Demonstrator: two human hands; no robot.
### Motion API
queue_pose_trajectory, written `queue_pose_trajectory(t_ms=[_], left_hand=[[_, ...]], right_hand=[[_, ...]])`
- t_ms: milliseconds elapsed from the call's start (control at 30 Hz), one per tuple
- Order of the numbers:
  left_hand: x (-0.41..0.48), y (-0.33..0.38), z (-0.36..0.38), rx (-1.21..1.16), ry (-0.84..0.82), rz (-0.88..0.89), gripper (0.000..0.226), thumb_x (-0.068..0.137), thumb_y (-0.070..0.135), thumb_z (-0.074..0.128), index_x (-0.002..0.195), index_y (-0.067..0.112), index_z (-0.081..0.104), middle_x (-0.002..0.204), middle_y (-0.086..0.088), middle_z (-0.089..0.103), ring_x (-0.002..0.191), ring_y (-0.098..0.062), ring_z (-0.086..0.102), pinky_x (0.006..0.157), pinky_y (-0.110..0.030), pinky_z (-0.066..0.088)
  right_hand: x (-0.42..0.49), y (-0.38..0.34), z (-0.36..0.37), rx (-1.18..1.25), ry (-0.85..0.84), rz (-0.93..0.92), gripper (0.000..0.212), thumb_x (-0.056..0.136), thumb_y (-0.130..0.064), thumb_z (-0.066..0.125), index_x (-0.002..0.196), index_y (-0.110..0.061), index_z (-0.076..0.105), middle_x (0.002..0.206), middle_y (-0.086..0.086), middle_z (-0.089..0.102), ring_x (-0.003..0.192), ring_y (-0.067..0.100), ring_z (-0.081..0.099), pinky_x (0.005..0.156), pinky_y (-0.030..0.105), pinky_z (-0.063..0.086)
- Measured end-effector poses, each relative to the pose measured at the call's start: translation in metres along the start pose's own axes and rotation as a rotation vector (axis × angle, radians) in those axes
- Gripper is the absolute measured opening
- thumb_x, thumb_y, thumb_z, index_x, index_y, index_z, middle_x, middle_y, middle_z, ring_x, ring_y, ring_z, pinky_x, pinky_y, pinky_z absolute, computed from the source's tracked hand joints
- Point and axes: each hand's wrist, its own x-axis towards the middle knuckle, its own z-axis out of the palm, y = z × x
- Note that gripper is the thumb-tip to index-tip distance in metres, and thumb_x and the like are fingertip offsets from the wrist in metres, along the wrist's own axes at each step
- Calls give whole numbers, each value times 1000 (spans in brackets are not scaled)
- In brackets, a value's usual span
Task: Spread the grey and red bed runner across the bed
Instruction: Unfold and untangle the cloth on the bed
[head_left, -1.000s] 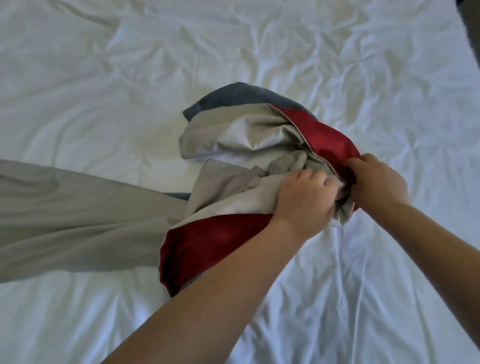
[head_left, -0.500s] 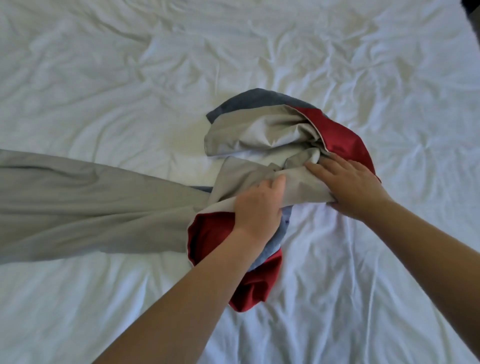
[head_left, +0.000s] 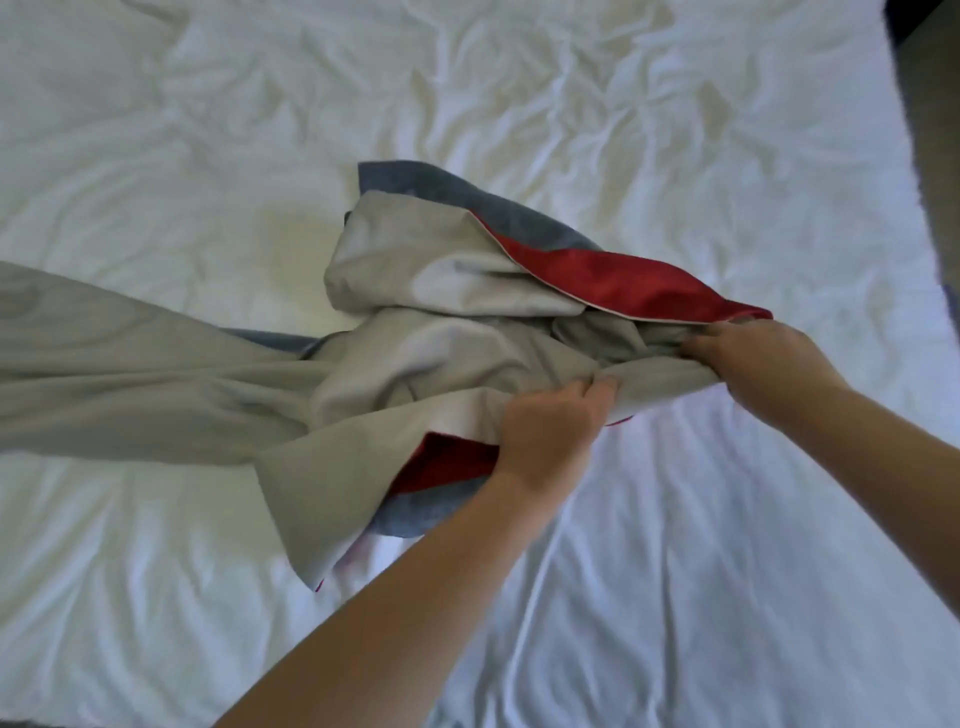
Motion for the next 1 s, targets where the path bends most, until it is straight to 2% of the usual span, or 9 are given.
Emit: queue_pose_trajectory(t_ms=[167,267,333,433,567,667,800,900,1000], left_hand=[[17,98,2,21,-100,140,41,51,27,79,91,27,71,62,6,65,45,-11,61,38,-21,39],[24,153,-5,-27,-174,230,39,49,29,79,87,29,70,60,8,63,45,-8,61,39,-19,38],[24,182,-9,-91,-216,268,40,59,20,76,98,27,67,70,4,66,57,-15,66,45,-22,41],[25,204,-2,-266,-276,265,43,77,-2,60,117,15,57,93,-7,66,79,-33,65,59,-33,42],[26,186,8,-305,-197,272,44,83,3,58,123,17,52,102,-7,65,83,-34,65,59,-35,40],[31,152,13,-331,-141,278,43,85,21,65,126,20,51,105,-6,65,81,-32,66,60,-35,45],[45,100,5,-486,-140,231,42,86,40,62,122,20,56,104,-6,68,91,-30,64,72,-37,49],[50,57,-9,-510,-75,162,36,85,41,63,114,21,60,97,-3,70,89,-27,65,70,-36,49],[52,12,-20,-494,-75,105,28,85,39,64,105,19,61,87,-3,69,82,-28,64,65,-35,48]], right_hand=[[-70,85,34,-66,-78,109,57,79,-7,47,119,-47,53,107,-18,60,94,13,61,65,25,45],[-121,124,54,-32,-184,224,52,80,-14,48,115,-53,52,104,-20,59,93,10,62,72,24,51],[-150,147,70,22,-261,269,39,83,-27,54,114,-51,54,102,-19,60,94,9,62,81,28,52],[-175,160,85,127,-329,279,33,81,-46,58,113,-52,54,105,-19,62,98,10,61,88,31,50],[-174,137,69,126,-270,301,32,86,-40,57,114,-54,48,98,-20,58,89,11,63,77,31,54],[-149,119,49,108,-222,301,42,85,-32,58,122,-47,43,107,-17,55,90,15,64,69,35,56],[-111,101,17,50,-81,333,33,80,-15,55,108,-33,53,96,-8,55,81,20,63,55,30,47],[-77,86,-14,-97,-8,291,24,83,-18,53,102,-31,60,91,-7,59,86,19,62,60,28,33],[-40,63,-49,-90,138,237,8,78,-15,65,83,-20,68,82,2,58,85,28,57,70,36,39]])
